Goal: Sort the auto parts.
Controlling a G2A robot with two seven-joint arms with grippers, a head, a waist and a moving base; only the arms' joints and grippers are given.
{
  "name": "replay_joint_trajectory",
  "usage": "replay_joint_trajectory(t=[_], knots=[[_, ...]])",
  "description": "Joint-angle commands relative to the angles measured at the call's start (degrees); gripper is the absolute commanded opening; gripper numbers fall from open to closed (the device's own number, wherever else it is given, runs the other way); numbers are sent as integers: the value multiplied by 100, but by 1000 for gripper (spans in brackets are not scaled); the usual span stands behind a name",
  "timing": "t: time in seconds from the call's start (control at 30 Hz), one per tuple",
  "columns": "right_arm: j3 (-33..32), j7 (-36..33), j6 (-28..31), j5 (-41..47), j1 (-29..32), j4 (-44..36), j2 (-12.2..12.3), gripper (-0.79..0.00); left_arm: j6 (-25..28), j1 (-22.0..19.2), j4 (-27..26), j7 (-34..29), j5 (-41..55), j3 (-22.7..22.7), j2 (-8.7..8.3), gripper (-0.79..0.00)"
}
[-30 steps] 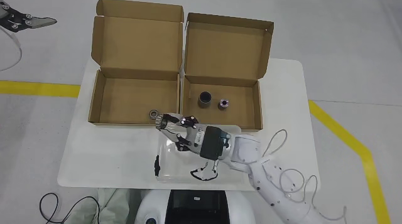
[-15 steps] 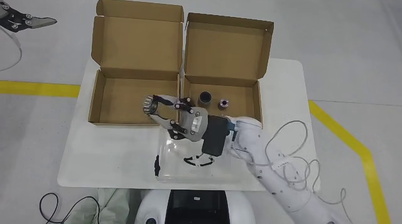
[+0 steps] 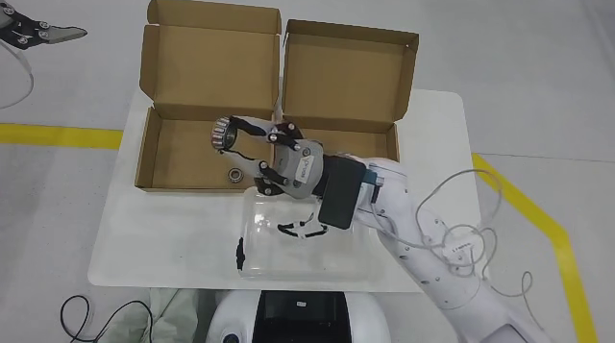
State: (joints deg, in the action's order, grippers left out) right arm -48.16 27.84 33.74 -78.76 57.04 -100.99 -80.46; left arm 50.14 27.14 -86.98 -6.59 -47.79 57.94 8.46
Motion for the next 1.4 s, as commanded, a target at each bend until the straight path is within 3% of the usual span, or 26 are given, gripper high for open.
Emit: replay_joint_trajectory(t=[0.0, 0.43, 0.93, 1.37], knots=[[-15, -1, -12, -6, -1, -16, -2, -785, 0, 0, 0, 0, 0, 0, 0, 0], [-87, 10, -118, -176, 96, -64, -4, -785, 0, 0, 0, 0, 0, 0, 0, 0], [219, -1354, -456, -137, 225, 430, -73, -785, 0, 0, 0, 0, 0, 0, 0, 0], [676, -2962, -1029, 70, -219, 1538, -315, -785, 0, 0, 0, 0, 0, 0, 0, 0]])
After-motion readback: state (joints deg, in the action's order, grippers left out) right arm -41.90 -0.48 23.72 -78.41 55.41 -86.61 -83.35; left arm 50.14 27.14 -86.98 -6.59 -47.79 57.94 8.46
